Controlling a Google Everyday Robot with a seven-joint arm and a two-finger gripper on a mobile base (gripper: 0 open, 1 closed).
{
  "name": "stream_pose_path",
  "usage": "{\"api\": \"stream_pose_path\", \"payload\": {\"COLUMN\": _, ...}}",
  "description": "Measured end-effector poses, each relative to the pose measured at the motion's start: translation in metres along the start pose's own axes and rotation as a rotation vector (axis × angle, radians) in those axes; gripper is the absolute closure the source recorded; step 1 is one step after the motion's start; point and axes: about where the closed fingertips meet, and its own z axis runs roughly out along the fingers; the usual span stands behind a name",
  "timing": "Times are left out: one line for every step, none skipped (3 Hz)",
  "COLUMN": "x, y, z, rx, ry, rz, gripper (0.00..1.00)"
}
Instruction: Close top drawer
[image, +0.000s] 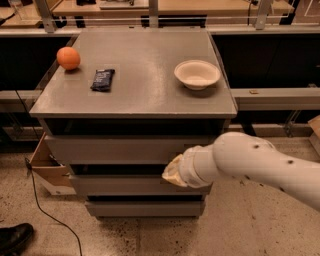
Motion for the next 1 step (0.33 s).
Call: {"api": "stream_pose_path", "payload": {"x": 0.007, "y": 0.0297, "z": -0.0571, "rx": 0.013, "ry": -0.017, "rz": -0.005, "gripper": 1.0}}
